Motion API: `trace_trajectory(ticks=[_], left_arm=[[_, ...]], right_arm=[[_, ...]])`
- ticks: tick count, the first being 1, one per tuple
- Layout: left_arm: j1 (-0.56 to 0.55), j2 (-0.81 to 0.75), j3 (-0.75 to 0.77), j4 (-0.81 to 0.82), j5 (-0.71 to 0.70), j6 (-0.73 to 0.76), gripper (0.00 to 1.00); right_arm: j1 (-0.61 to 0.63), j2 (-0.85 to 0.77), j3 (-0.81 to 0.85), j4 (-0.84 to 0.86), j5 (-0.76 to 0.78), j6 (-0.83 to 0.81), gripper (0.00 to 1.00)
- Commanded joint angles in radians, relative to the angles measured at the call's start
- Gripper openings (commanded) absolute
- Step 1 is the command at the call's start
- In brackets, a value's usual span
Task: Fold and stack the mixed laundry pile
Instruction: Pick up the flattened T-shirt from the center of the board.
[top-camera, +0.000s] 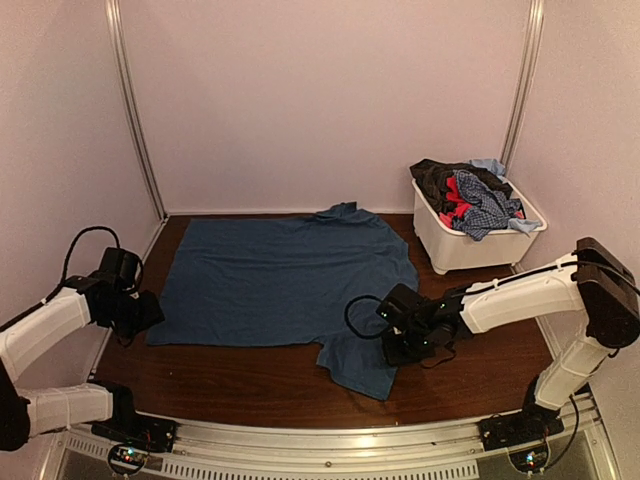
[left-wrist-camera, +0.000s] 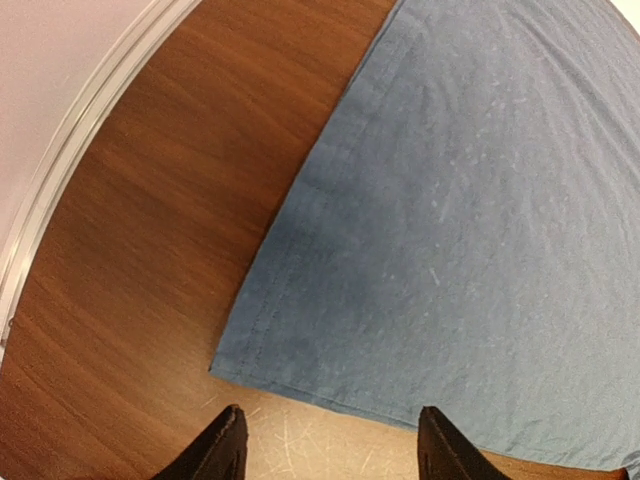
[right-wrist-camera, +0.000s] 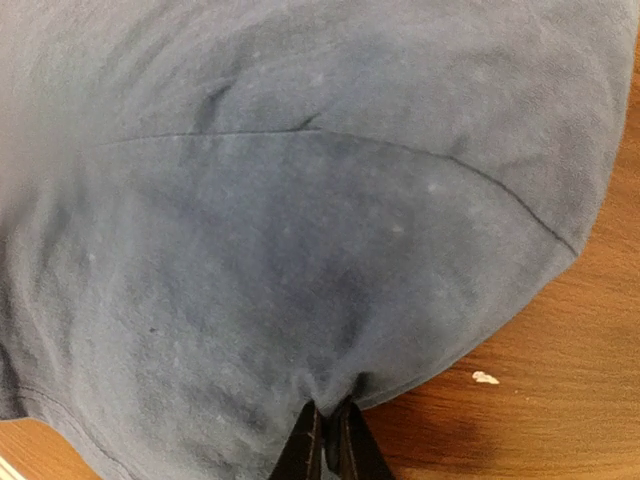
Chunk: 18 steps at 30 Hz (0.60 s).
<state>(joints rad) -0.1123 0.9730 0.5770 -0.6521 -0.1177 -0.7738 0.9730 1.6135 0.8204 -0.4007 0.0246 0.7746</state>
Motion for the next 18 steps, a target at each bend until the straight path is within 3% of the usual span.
trace_trajectory(ticks=[1, 6, 18], left_arm=[[-0.003, 0.026, -0.001, -0.043, -0.062, -0.046, 0.59], [0.0, 0.085, 0.004, -0.061, -0.11, -0.08, 0.56], [0.014, 0.146, -0.062, -0.004, -0.063, -0.141, 0.49]], right_arm=[[0.013, -0.003, -0.045, -0.098, -0.008, 0.047, 0.02], [-0.002, -0.075, -0.046, -0.121, 0.021, 0.045, 0.0], [-0.045, -0.122, -0.076, -0.072, -0.003, 0.023, 0.0]])
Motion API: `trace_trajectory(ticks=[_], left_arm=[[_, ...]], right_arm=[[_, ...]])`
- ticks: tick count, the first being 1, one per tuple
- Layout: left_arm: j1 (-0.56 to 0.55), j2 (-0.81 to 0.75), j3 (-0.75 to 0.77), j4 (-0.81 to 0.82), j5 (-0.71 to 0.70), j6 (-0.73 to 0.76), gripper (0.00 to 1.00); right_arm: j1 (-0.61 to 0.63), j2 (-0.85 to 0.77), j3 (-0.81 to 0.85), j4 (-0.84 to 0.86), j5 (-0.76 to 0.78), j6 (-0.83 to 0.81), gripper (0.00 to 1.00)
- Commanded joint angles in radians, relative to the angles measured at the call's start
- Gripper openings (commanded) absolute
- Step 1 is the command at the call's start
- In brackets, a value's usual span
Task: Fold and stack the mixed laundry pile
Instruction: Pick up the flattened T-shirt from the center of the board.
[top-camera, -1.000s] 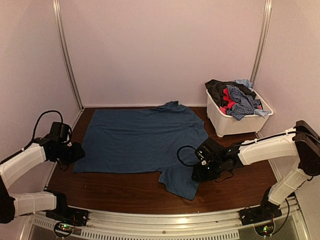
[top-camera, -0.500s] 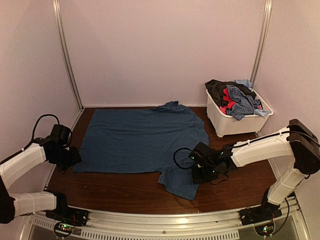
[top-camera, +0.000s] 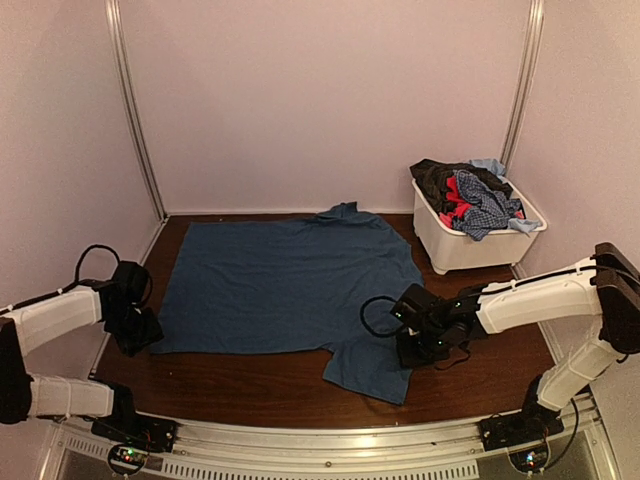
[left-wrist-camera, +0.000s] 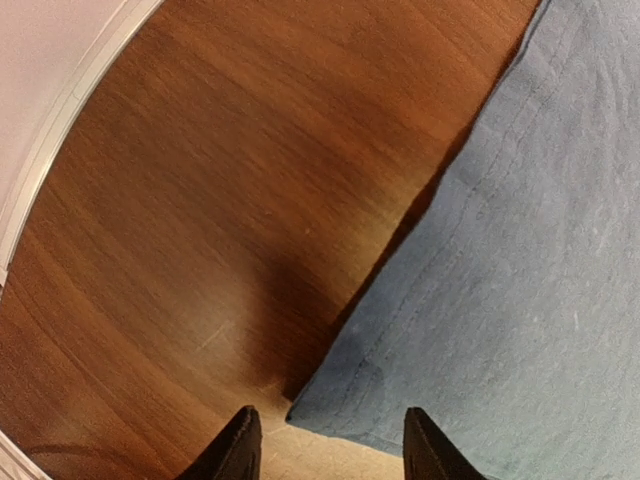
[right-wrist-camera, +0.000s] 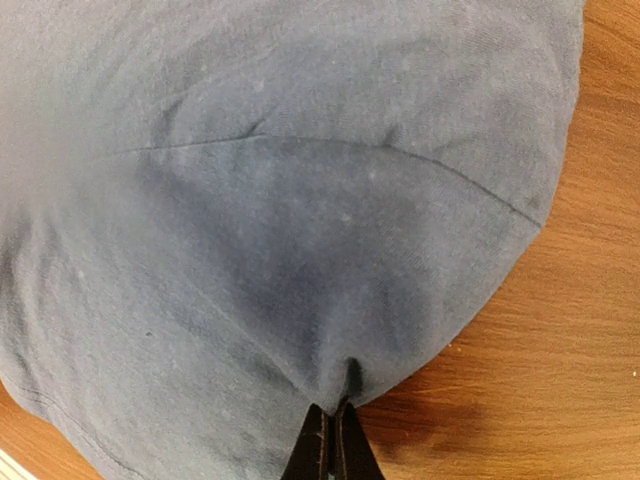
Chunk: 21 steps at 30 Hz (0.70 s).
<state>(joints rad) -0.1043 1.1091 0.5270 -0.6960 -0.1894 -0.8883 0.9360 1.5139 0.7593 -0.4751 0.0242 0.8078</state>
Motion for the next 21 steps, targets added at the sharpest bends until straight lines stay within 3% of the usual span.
trace_trajectory(ticks=[1, 17, 19, 21], left_arm=[[0.006, 0.013, -0.015, 0.039, 0.01, -0.026, 0.49], [0.009, 0.103, -0.062, 0.09, 0.003, -0.053, 0.34], [0.008, 0.11, -0.061, 0.092, 0.007, -0.051, 0.27], [0.008, 0.099, -0.056, 0.087, 0.021, -0.045, 0.13]], right_arm=[[-0.008, -0.02, -0.015, 0.006, -0.007, -0.012, 0.0], [-0.009, -0.02, -0.018, 0.009, -0.022, -0.021, 0.0], [-0.009, -0.028, -0.02, 0.005, -0.022, -0.021, 0.0], [-0.009, -0.048, -0.022, 0.004, -0.023, -0.024, 0.0]])
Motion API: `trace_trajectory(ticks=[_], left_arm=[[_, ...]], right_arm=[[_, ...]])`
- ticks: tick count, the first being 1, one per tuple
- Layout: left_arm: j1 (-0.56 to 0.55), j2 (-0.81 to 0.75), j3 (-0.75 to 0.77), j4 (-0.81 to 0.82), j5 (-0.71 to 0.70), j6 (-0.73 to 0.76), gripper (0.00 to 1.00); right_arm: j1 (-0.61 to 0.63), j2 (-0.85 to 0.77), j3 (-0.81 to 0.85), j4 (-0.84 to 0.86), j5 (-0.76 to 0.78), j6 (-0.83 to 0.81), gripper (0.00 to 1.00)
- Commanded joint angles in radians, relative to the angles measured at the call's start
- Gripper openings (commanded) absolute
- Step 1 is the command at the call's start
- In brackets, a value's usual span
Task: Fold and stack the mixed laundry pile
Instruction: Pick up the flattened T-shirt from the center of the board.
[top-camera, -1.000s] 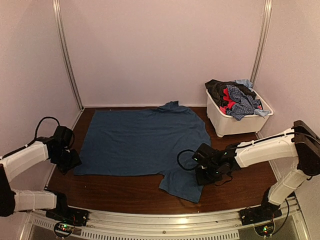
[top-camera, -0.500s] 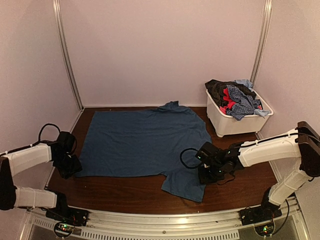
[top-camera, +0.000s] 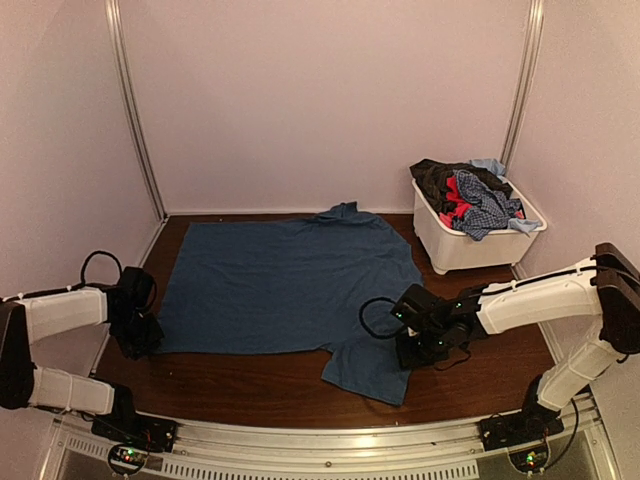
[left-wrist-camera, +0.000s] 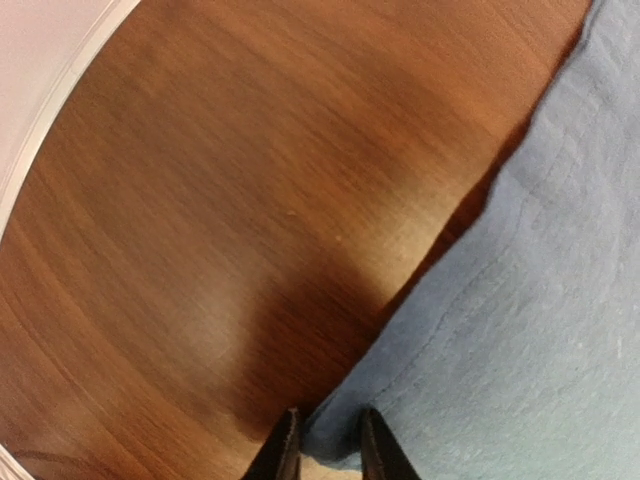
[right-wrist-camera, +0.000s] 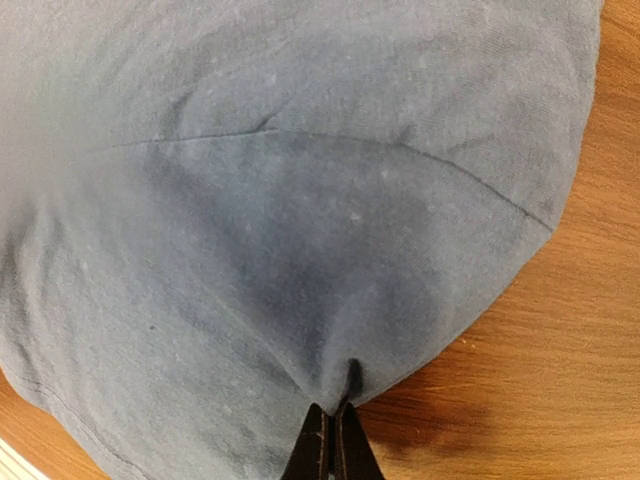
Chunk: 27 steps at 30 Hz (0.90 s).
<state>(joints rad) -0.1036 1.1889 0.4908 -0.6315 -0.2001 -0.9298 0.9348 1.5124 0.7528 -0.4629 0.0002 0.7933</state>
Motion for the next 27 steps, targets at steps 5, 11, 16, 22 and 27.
trace_trajectory(ticks=[5, 11, 16, 22, 27], left_arm=[[0.008, -0.07, 0.022, -0.052, 0.035, 0.006, 0.0], [0.01, -0.155, 0.088, -0.158, 0.018, 0.006, 0.0], [0.027, -0.172, 0.124, -0.187, 0.015, 0.01, 0.0], [0.057, -0.128, 0.2, -0.143, 0.035, 0.048, 0.0], [0.059, -0.034, 0.256, -0.053, 0.07, 0.062, 0.0]], right_arm=[[-0.008, -0.13, -0.006, -0.019, 0.005, -0.013, 0.0], [-0.008, -0.204, 0.023, -0.087, 0.028, -0.012, 0.0], [-0.034, -0.242, 0.021, -0.109, 0.038, -0.019, 0.0], [-0.161, -0.254, 0.063, -0.09, 0.003, -0.11, 0.0], [-0.239, -0.165, 0.165, -0.083, -0.046, -0.217, 0.0]])
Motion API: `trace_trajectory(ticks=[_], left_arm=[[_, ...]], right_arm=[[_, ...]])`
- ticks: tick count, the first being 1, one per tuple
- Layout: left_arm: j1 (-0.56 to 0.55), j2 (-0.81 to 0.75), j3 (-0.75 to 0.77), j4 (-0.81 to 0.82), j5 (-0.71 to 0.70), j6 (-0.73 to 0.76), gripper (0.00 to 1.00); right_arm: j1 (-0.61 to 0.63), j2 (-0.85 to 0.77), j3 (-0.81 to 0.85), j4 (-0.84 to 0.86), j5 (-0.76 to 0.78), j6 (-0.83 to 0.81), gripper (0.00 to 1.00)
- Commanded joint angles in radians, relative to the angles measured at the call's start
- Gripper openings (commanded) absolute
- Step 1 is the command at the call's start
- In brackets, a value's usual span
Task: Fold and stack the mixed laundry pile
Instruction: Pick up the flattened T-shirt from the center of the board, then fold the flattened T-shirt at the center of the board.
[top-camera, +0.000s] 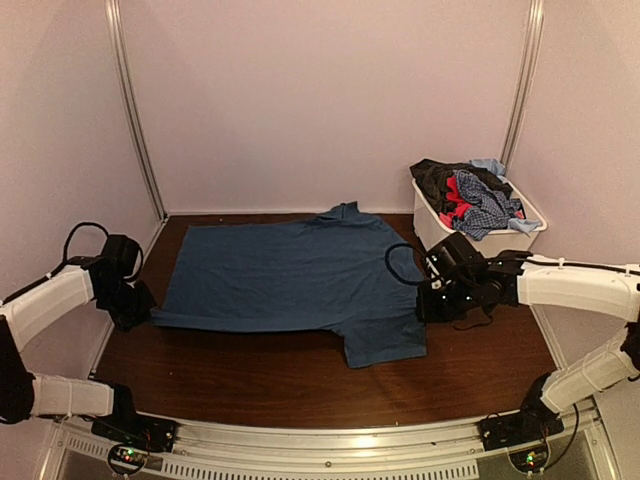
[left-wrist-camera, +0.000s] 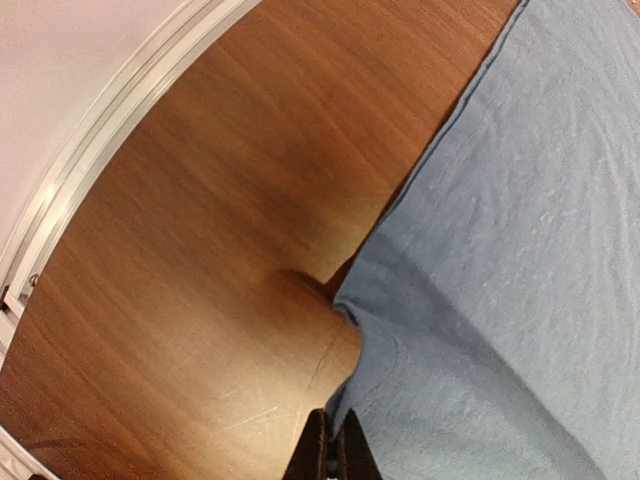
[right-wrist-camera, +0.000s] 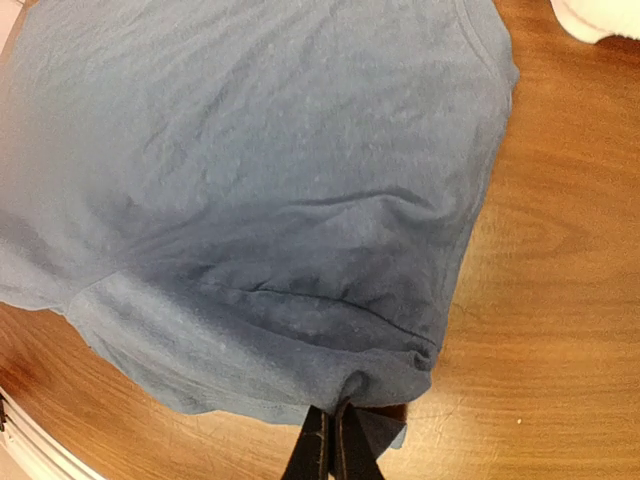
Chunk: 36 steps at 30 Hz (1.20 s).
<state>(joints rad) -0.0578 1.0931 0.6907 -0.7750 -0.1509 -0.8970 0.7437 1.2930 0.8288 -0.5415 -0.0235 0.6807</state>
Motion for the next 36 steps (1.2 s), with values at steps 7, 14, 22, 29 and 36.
trace_trajectory(ticks=[7, 14, 22, 29, 36], left_arm=[[0.015, 0.198, 0.166, 0.185, 0.024, 0.048, 0.0], [0.047, 0.32, 0.245, 0.245, 0.025, 0.059, 0.0], [0.075, 0.467, 0.305, 0.32, 0.072, 0.072, 0.0], [0.076, 0.55, 0.332, 0.361, 0.096, 0.075, 0.0], [0.076, 0.577, 0.349, 0.364, 0.083, 0.079, 0.0]], right_arm=[[-0.141, 0.223, 0.294, -0.021, -0.06, -0.246, 0.0], [-0.202, 0.368, 0.434, -0.027, -0.092, -0.33, 0.0], [-0.261, 0.492, 0.539, -0.003, -0.127, -0.371, 0.0], [-0.28, 0.56, 0.555, 0.018, -0.15, -0.378, 0.0], [-0.3, 0.587, 0.606, 0.003, -0.154, -0.395, 0.0]])
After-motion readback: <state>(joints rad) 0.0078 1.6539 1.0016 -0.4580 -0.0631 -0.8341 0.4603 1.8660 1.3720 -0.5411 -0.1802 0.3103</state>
